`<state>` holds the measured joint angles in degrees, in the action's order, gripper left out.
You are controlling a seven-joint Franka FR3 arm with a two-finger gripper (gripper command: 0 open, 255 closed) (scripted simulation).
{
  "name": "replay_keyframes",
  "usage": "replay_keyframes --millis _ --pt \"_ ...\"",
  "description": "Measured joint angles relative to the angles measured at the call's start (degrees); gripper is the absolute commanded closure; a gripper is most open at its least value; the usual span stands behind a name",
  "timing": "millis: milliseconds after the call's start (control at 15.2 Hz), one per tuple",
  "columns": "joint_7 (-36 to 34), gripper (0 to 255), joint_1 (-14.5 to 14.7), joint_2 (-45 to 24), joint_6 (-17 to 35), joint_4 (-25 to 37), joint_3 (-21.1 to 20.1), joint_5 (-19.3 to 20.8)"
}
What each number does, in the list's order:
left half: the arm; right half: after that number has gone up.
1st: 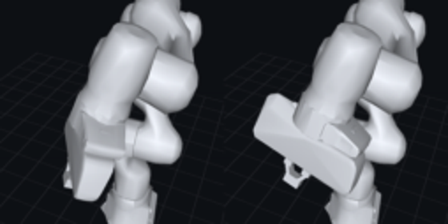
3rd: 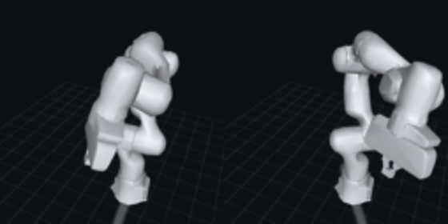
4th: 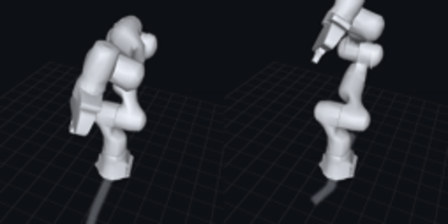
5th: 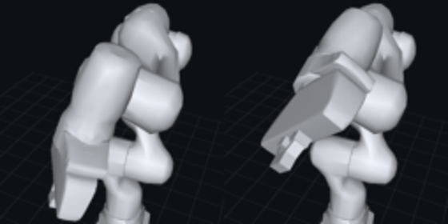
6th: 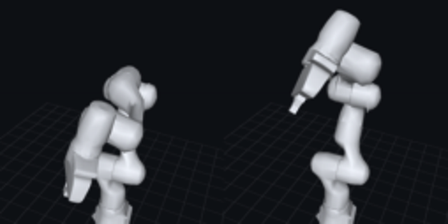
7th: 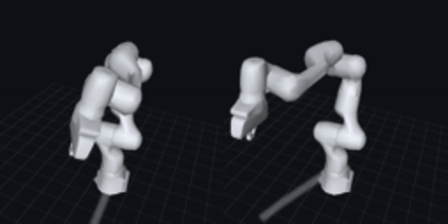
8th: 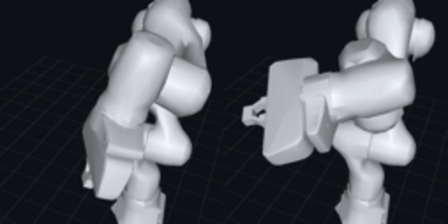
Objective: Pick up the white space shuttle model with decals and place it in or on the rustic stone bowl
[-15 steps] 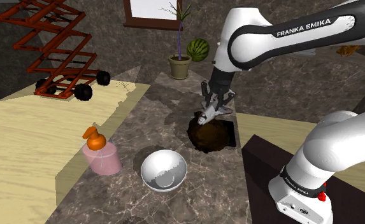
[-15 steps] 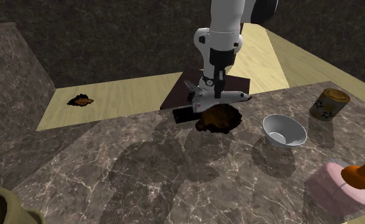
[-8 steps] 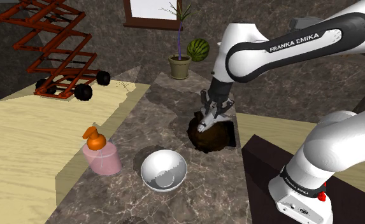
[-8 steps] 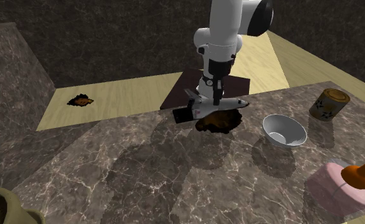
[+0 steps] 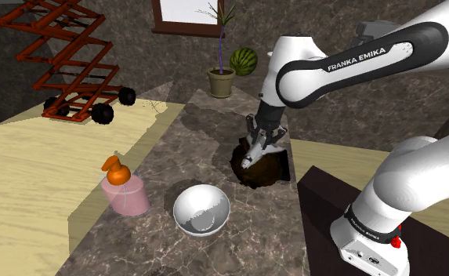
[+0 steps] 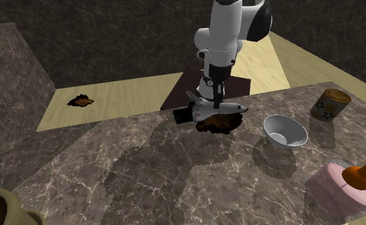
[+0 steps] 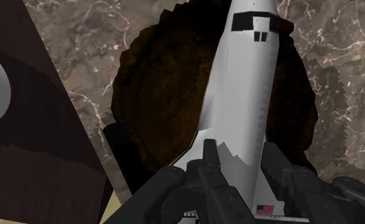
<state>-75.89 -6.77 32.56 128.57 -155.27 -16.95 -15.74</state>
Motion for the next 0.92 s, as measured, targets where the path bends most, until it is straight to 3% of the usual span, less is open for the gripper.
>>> replay_keyframes --millis 66,132,528,924 --pt "0.00 255 0.00 -0.01 0.01 0.00 0.00 0.00" --pt "0.00 0 0.00 -0.01 0.02 -0.01 0.00 0.00" --pt "0.00 0 0.00 -0.01 0.03 0.00 0.00 0.00" --pt "-0.15 0 -0.34 4.10 -8.08 4.02 1.56 1.12"
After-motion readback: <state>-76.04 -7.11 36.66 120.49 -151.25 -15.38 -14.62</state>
